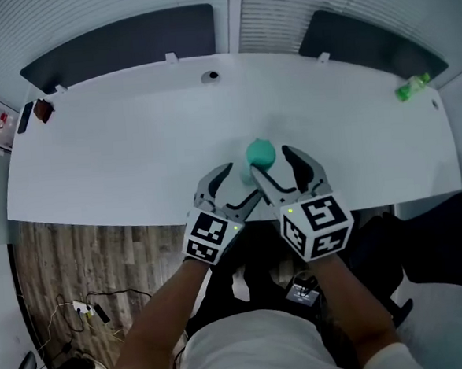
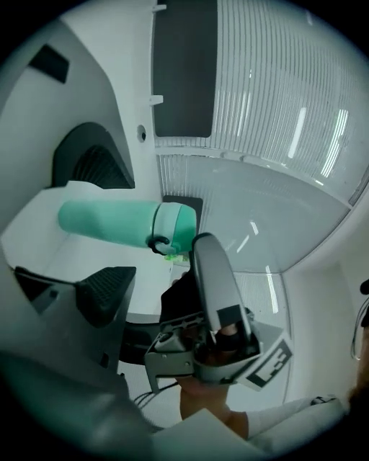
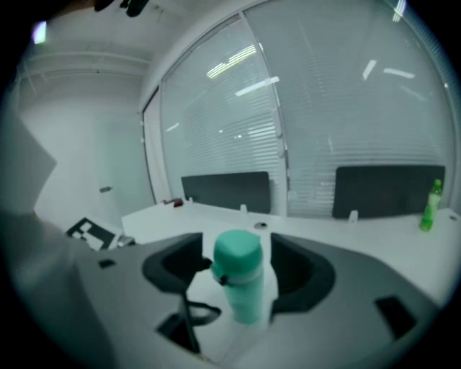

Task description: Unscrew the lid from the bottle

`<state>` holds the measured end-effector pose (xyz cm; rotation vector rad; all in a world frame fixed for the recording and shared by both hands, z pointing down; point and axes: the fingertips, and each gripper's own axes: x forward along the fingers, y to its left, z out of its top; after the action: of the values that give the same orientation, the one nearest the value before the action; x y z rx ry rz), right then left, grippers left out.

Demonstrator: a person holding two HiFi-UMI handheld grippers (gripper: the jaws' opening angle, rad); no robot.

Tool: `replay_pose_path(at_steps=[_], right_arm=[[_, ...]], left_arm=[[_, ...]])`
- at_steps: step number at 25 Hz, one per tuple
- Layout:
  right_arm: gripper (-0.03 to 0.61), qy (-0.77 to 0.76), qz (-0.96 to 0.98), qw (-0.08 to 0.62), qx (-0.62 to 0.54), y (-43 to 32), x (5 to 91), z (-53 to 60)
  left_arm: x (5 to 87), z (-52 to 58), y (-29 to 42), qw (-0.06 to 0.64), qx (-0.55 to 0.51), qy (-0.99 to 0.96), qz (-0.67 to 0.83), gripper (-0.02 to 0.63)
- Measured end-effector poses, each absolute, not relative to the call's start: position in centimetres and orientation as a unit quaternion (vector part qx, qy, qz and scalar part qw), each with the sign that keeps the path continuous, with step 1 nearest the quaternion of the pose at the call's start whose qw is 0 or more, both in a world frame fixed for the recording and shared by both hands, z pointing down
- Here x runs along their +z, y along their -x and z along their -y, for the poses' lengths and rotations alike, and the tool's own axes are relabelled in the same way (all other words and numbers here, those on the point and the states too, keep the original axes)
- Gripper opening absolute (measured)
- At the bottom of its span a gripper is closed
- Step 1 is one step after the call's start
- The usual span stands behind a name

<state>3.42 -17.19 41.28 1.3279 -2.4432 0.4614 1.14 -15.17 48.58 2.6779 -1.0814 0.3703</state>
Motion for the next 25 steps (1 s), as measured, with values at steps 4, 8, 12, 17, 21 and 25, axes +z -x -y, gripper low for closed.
replay_pose_path(at_steps=[4,8,12,17,21,25], right_arm=[[0.297,-0.487,0.838,0.197,0.150,-2.6,42.5,18.2],[0.309,-0.495,0.827,0.229,0.137,-2.0,43.2,19.1],[0.310,-0.489,0.823,0.254,0.139,-1.5,44.0,19.4],[0.308,-0.483,0.821,0.267,0.144,-1.4,44.4,19.8],[0.308,-0.475,0.826,0.262,0.150,-1.6,44.7,20.0],[0.309,-0.466,0.833,0.259,0.146,-1.7,44.7,20.1]], left_arm=[[50.2,16.2,-2.0,0.105,0.146,-0.895,0.408,0.341],[50.8,16.7,-3.2,0.087,0.159,-0.888,0.422,0.341],[52.1,17.2,-4.1,0.092,0.171,-0.886,0.420,0.341],[52.6,18.1,-4.4,0.090,0.178,-0.887,0.416,0.341],[52.9,18.8,-4.6,0.089,0.187,-0.890,0.406,0.339],[52.7,19.3,-4.7,0.087,0.185,-0.893,0.401,0.327]])
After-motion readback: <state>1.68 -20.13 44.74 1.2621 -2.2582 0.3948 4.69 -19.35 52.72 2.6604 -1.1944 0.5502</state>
